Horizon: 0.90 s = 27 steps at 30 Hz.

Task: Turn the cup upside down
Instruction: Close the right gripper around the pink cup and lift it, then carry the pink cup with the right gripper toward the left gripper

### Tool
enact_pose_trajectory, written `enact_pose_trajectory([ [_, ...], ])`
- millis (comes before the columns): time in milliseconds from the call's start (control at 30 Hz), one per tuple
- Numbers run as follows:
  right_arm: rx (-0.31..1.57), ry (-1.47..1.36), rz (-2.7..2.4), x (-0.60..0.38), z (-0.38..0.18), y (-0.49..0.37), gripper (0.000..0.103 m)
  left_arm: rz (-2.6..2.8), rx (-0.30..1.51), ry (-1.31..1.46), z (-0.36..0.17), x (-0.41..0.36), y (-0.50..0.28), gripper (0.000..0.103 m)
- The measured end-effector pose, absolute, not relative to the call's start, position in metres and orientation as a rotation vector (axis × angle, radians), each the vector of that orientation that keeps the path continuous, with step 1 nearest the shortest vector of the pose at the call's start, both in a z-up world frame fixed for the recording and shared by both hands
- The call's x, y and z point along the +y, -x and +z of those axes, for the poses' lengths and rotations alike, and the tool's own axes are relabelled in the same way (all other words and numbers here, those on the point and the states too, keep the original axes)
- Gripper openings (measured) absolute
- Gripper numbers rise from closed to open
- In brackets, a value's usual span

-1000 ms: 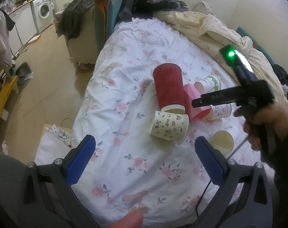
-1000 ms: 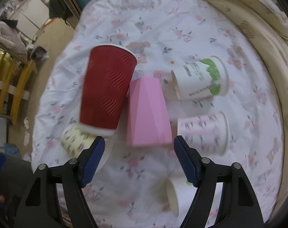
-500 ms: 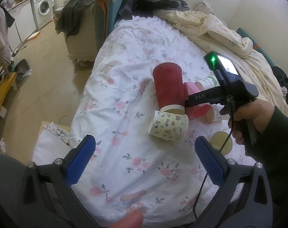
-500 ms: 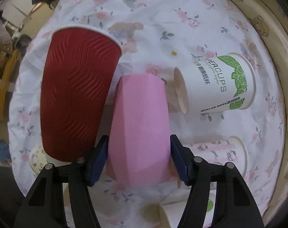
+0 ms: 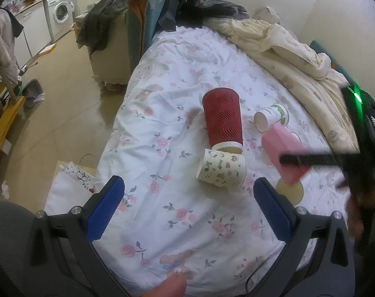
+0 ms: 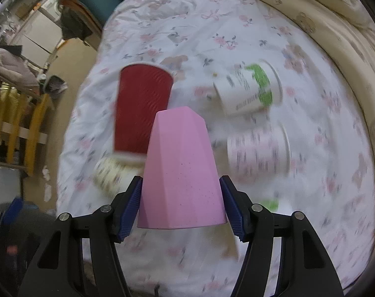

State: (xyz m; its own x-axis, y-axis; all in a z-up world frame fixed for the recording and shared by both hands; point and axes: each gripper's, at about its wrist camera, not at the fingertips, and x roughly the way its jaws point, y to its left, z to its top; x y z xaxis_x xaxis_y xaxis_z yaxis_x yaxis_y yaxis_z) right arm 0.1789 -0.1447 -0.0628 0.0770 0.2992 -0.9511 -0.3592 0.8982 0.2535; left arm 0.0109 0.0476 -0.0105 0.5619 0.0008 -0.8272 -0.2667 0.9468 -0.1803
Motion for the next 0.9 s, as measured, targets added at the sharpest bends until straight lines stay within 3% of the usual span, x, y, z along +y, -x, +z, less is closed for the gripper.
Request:
enact_pose_trajectory([
  [333,1.450,-0.057,0.438,-0.158,-0.093,-0.090,0.065,0.165,0.960,0.294,-0.009,0.049,-0.009,0.103],
  [600,1.474,-0.140,0.339,-0.160,-0.134,-0.078,0.065,0.175,0.965,0.270,-0.010,0.049,-0.006,0.103],
  [867,1.509,-0.140,0.350,-0.159,-0.141,-0.075,0.067,0.172,0.982,0.275,-0.014,0.047,-0.008,0.103],
  [900,1.507,-0.143,0.353,-0.159,-0.139,-0.075,0.072,0.170,0.986,0.273,-0.014,0.047,-0.008,0.103],
])
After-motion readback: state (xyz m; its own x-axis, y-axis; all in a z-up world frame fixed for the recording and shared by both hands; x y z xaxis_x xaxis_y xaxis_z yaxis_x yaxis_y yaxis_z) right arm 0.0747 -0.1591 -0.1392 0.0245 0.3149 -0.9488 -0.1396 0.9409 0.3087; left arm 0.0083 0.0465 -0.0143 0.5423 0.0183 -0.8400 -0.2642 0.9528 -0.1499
